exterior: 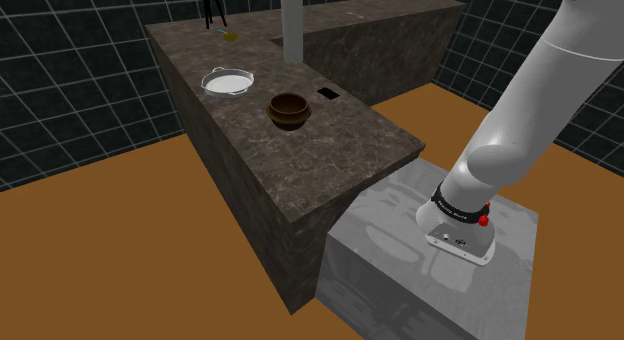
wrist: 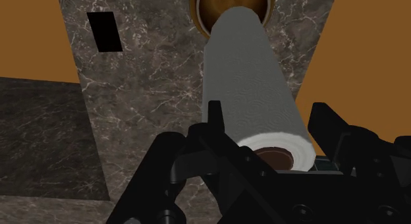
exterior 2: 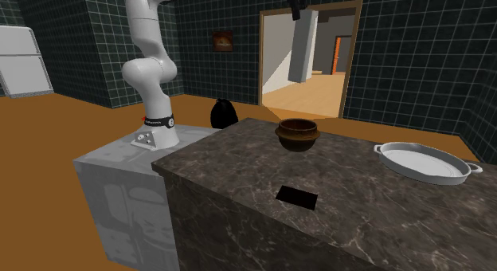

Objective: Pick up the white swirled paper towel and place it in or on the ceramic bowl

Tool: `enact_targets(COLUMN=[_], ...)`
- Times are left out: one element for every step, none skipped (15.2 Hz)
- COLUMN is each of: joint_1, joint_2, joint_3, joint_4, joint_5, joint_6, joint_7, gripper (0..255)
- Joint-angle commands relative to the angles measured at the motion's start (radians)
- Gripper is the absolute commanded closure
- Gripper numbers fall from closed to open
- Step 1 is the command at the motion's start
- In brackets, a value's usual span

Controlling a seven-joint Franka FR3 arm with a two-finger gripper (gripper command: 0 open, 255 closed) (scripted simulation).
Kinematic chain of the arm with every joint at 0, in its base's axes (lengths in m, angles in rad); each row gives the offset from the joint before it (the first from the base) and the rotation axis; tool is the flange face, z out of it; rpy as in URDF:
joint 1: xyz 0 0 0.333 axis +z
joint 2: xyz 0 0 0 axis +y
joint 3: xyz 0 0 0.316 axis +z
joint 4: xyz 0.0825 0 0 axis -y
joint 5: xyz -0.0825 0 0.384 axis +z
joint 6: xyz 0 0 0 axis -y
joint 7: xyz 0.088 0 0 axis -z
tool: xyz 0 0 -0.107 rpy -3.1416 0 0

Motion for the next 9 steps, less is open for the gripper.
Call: enact_targets(joint_1=[0.002, 0.002, 0.002, 0.002, 0.002, 0.001, 0.001, 0.001, 0.001], joint_2=[0.000, -0.004, -0.008, -0.012, -0.016, -0.019, -0.022, -0.025, -0.027], joint_3=[0.002, 0.002, 0.002, 0.002, 0.002, 0.001, 0.001, 0.001, 0.001], joint_4=[-0.019, -0.038, -0.057, -0.075, -0.093, -0.111, -0.128, -0.145, -0.162], joint_5=[-0.001, -0.001, -0.001, -0.001, -0.001, -0.001, -0.001, -0.001, -0.001], joint_6=[0.019, 0.034, 0.049, 0.063, 0.078, 0.092, 0.106, 0.120, 0.134], joint_7=[0.006, 0.006, 0.007, 0.007, 0.008, 0.008, 0.009, 0.009, 0.010], gripper=[255, 255, 255, 255, 255, 255, 255, 255, 255])
